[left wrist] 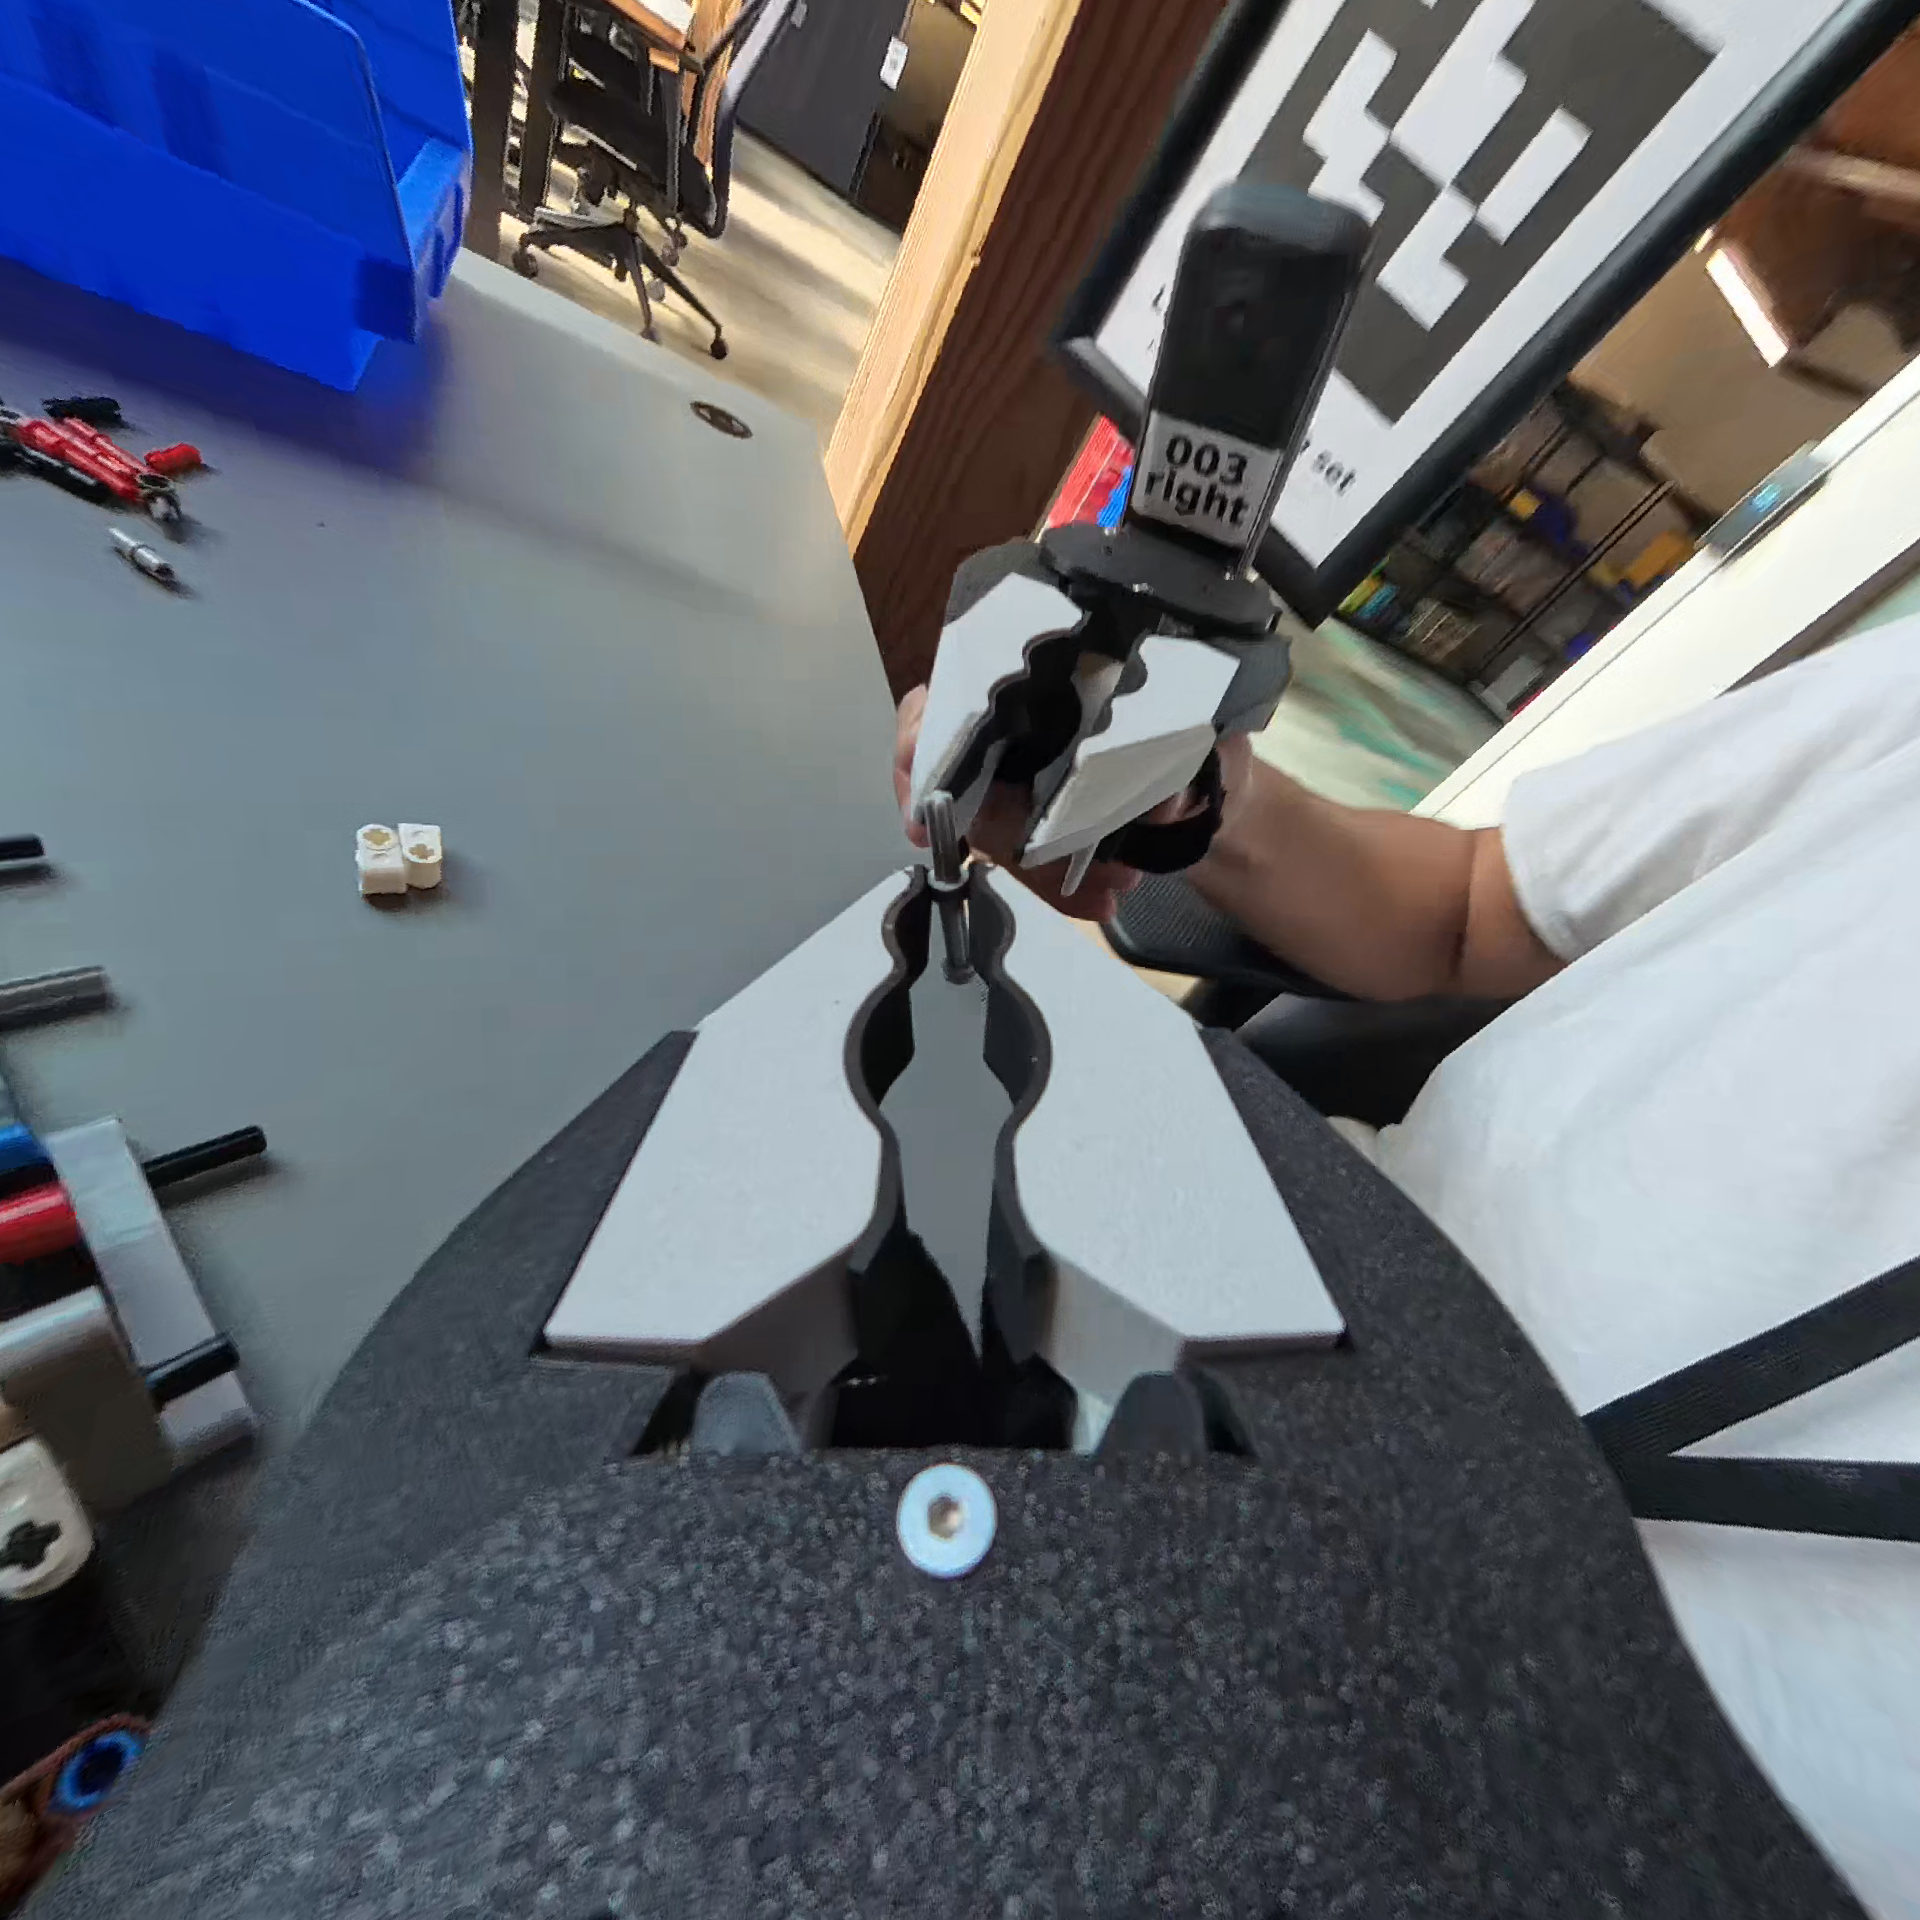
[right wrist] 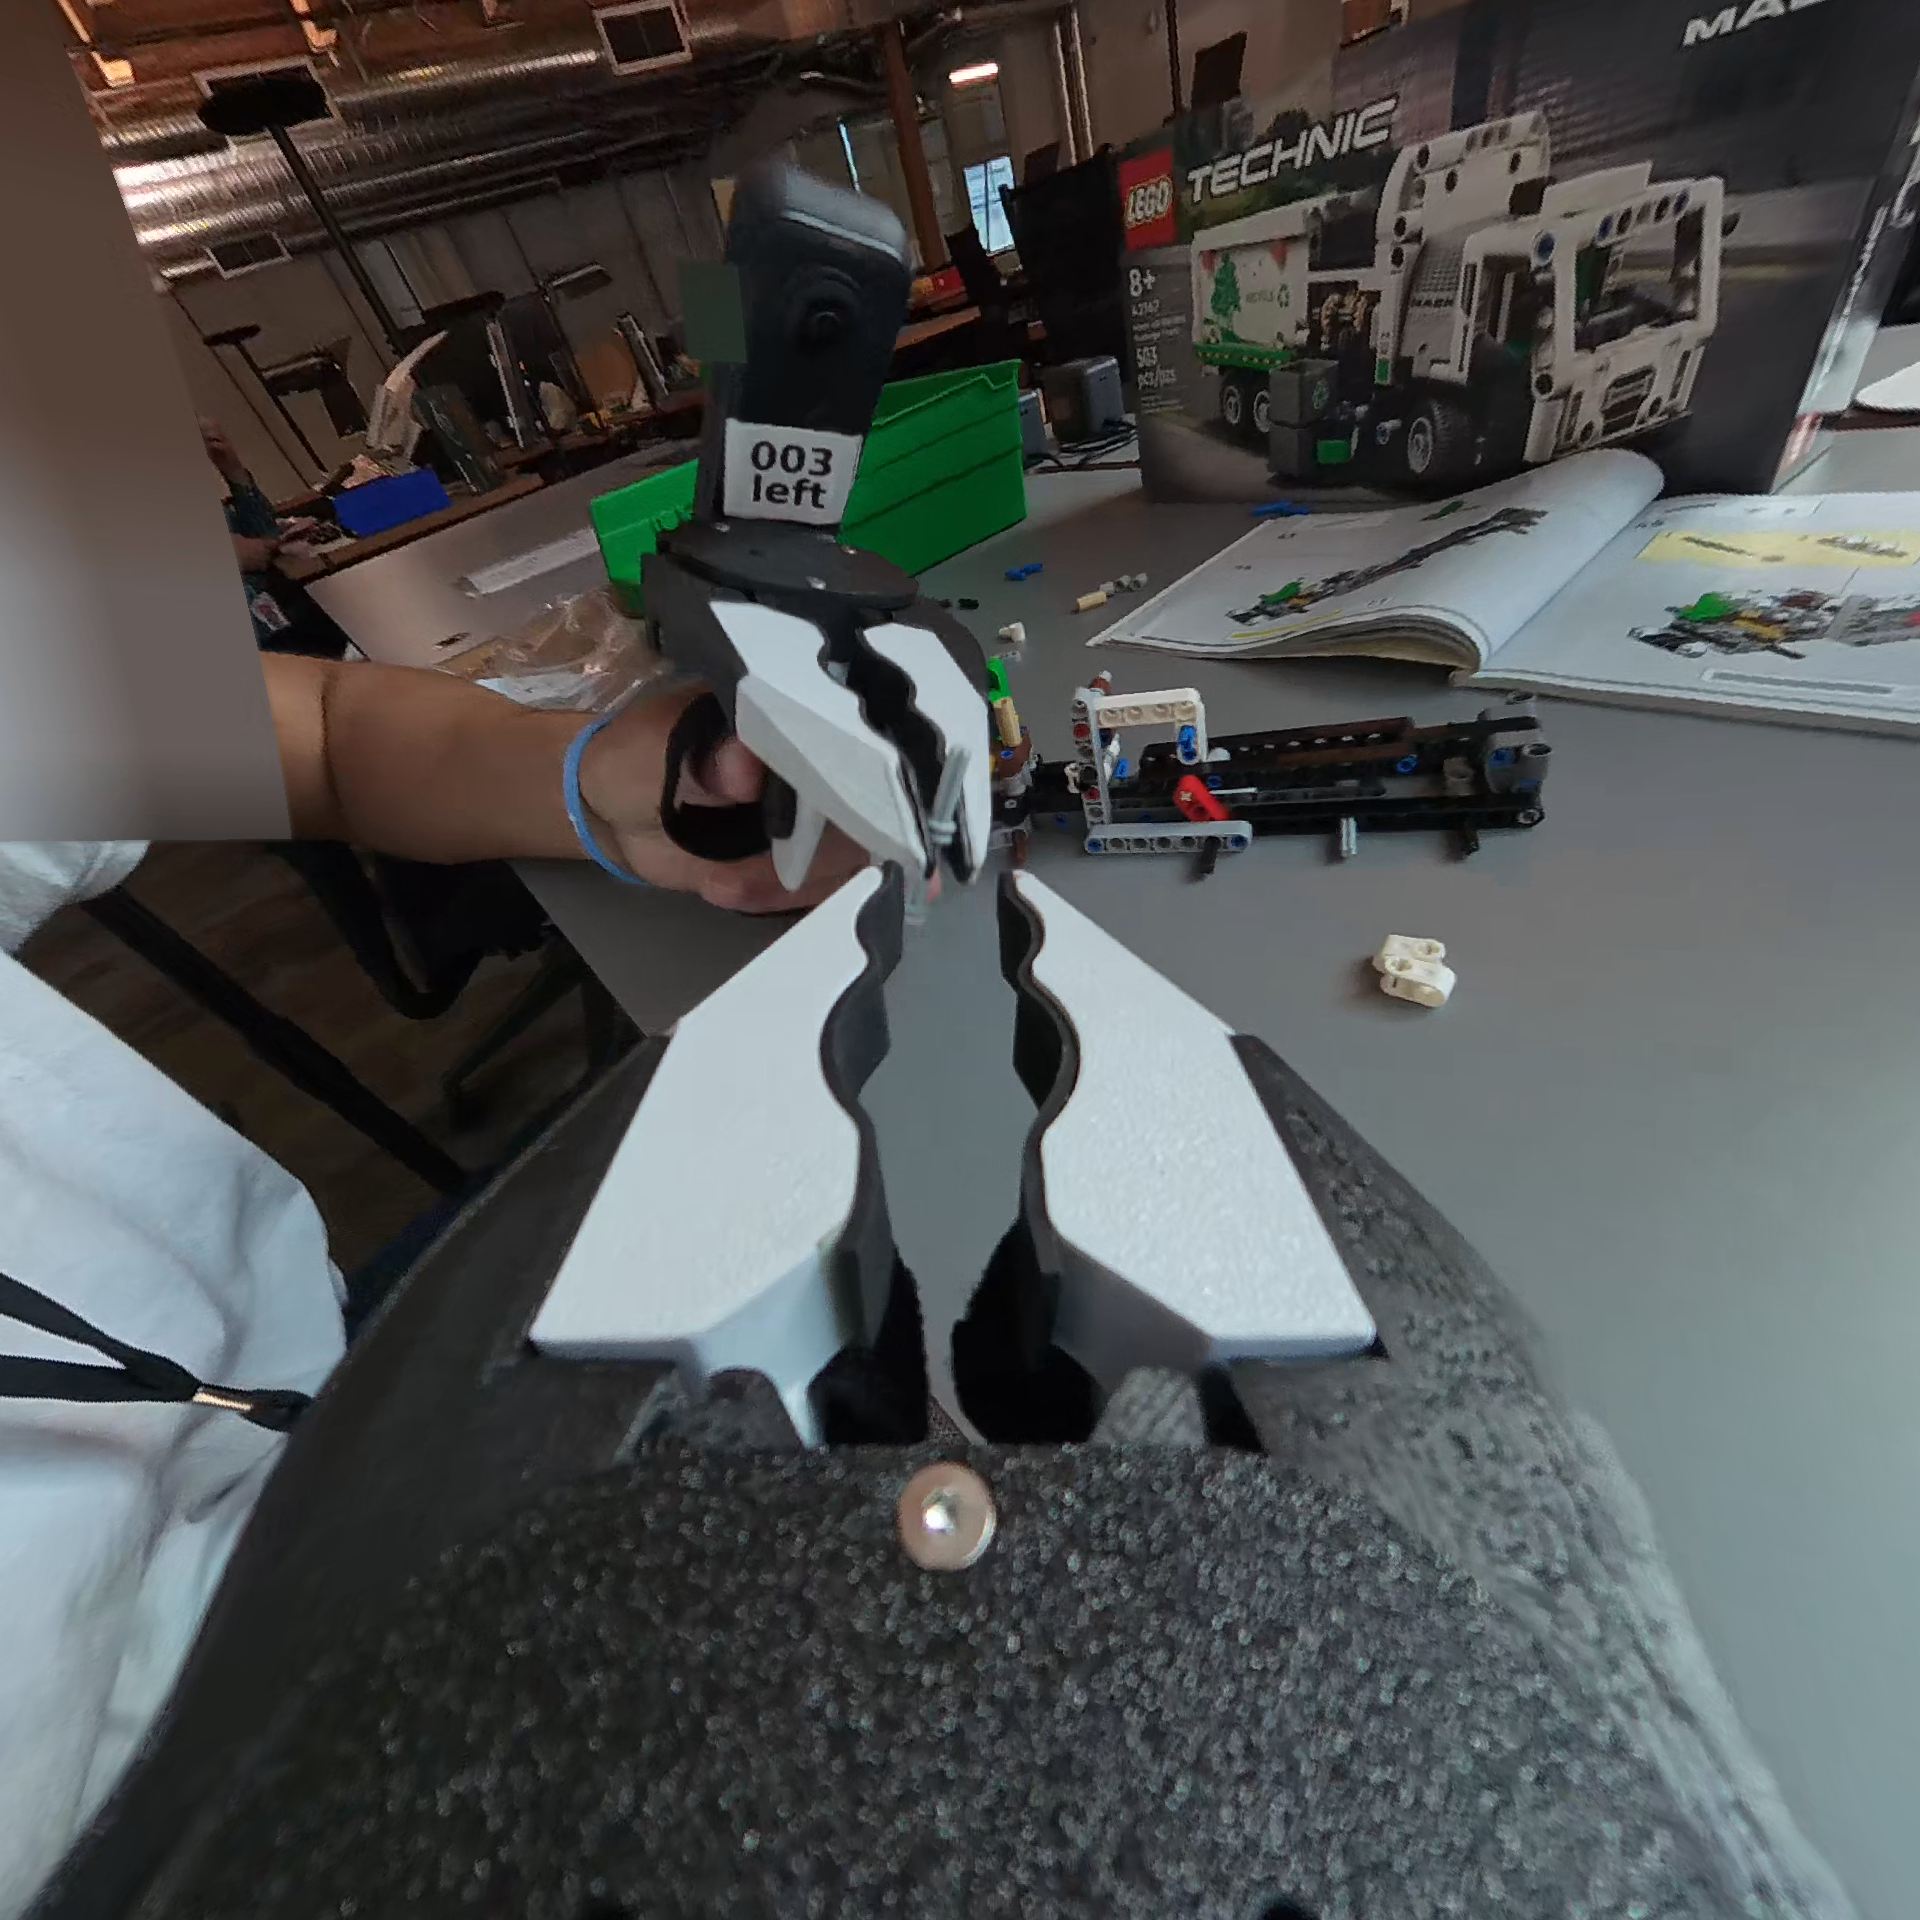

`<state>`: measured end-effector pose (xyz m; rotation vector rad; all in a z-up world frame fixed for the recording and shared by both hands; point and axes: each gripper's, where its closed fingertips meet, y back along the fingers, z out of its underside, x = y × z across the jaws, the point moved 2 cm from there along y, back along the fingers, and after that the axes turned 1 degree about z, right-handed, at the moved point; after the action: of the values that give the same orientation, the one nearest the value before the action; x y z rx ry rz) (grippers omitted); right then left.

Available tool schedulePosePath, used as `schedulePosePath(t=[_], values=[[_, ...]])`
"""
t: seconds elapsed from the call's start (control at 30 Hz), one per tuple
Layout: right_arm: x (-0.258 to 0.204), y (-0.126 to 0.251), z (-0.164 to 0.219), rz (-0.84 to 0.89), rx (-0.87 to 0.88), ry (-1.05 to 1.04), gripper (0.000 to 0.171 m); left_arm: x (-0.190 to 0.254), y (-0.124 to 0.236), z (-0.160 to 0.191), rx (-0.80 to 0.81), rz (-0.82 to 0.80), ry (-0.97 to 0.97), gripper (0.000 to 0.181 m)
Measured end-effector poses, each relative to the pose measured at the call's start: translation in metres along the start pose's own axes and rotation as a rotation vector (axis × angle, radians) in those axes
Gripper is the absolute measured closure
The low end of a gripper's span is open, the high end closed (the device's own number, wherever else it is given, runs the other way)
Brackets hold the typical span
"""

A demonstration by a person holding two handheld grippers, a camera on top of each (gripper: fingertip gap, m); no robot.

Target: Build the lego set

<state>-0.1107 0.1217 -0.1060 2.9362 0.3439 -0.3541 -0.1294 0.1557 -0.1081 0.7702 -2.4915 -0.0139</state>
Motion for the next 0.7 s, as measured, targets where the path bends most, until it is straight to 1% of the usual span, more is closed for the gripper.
schedulePosePath(t=[0.07, 0.1, 0.17, 0.23, 0.33, 0.37, 0.5, 0.63, 0.7], values=[[0.000, -0.002, 0.008, 0.020, -0.058, -0.006, 0.151, -0.004, 0.009, -0.012, 0.111, 0.060, 0.106, 0.177], [-0.004, -0.006, 0.011, 0.002, -0.068, -0.031, 0.146, -0.005, 0.012, -0.017, 0.151, 0.084, 0.145, 0.177], [-0.011, -0.013, 0.009, -0.025, -0.022, -0.098, 0.142, -0.008, 0.017, -0.022, 0.197, 0.097, 0.169, 0.177], [-0.010, -0.018, 0.007, -0.012, 0.030, -0.156, 0.143, -0.006, 0.017, -0.022, 0.198, 0.102, 0.155, 0.177], [-0.012, -0.024, 0.003, -0.049, 0.087, -0.242, 0.145, 0.001, 0.014, -0.022, 0.206, 0.126, 0.131, 0.178], [-0.013, -0.026, 0.002, -0.064, 0.095, -0.259, 0.148, 0.003, 0.012, -0.021, 0.201, 0.137, 0.127, 0.177], [-0.016, -0.022, -0.001, -0.063, 0.148, -0.258, 0.170, 0.006, 0.010, -0.020, 0.192, 0.127, 0.098, 0.177], [-0.017, -0.012, -0.001, -0.105, 0.134, -0.253, 0.171, 0.010, 0.009, -0.017, 0.165, 0.152, 0.081, 0.177], [-0.012, -0.002, -0.002, -0.099, 0.135, -0.243, 0.171, 0.012, 0.009, -0.015, 0.141, 0.155, 0.061, 0.177]])
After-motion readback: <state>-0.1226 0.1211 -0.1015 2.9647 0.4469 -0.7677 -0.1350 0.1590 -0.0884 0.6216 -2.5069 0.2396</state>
